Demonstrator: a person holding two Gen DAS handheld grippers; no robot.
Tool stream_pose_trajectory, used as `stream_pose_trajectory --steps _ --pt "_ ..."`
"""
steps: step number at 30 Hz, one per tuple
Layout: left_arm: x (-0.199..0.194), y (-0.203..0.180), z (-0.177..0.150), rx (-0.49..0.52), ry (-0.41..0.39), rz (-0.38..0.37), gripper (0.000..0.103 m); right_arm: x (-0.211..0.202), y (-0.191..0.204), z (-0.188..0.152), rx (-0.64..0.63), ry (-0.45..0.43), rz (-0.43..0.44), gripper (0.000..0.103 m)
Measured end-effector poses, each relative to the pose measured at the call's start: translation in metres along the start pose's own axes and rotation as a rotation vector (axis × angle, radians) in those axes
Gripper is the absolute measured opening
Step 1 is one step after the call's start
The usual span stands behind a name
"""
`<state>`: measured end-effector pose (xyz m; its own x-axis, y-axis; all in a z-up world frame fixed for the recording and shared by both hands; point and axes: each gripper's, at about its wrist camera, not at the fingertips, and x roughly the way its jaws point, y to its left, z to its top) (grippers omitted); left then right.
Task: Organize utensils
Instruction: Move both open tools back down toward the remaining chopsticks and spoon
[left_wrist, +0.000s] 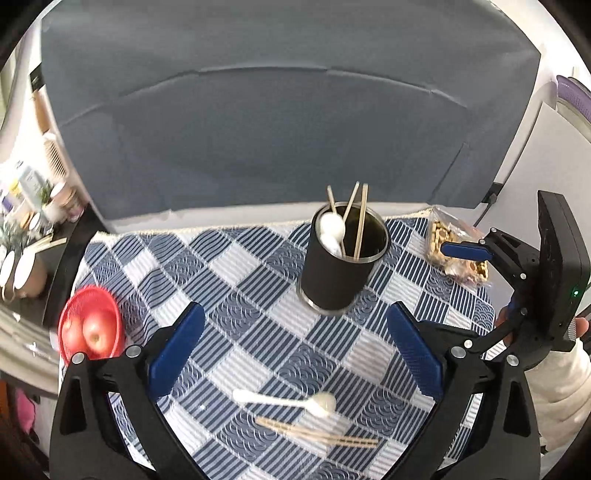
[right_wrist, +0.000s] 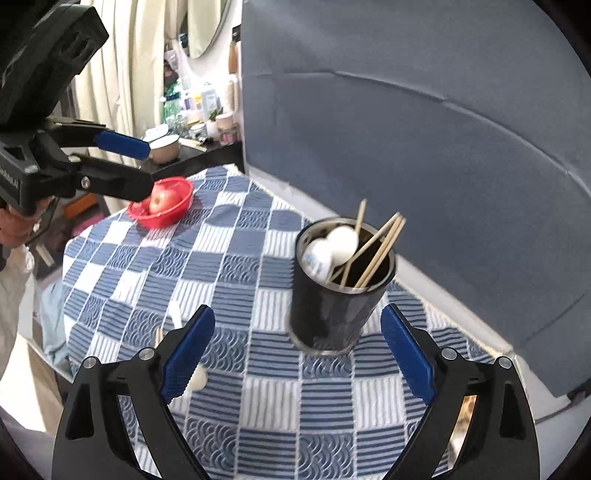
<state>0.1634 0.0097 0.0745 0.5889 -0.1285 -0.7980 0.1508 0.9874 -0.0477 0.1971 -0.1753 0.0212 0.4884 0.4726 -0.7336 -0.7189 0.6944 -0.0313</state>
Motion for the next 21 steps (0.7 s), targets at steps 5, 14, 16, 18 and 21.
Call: stream_pose_trajectory --steps 5,14,16,18,21 --pt "-0.008 0.004 -0.033 -0.034 0.027 0.022 0.097 0.001 0.026 -0.02 -0.026 0.048 0.0 0.087" --pt "-0.005 0.012 -0.084 -0.079 0.088 0.05 0.097 0.02 0.067 -0.058 -0.058 0.159 0.066 0.087" --pt "-0.003 0.015 -0.095 -0.094 0.103 0.061 0.097 0.029 0.074 -0.064 -0.063 0.187 0.082 0.087" --pt "0.0 0.018 -0.106 -0.112 0.12 0.074 0.097 0.036 0.081 -0.07 -0.079 0.207 0.089 0.087" --pt "0.004 0.023 -0.121 -0.142 0.141 0.073 0.097 0.048 0.09 -0.08 -0.086 0.238 0.11 0.087"
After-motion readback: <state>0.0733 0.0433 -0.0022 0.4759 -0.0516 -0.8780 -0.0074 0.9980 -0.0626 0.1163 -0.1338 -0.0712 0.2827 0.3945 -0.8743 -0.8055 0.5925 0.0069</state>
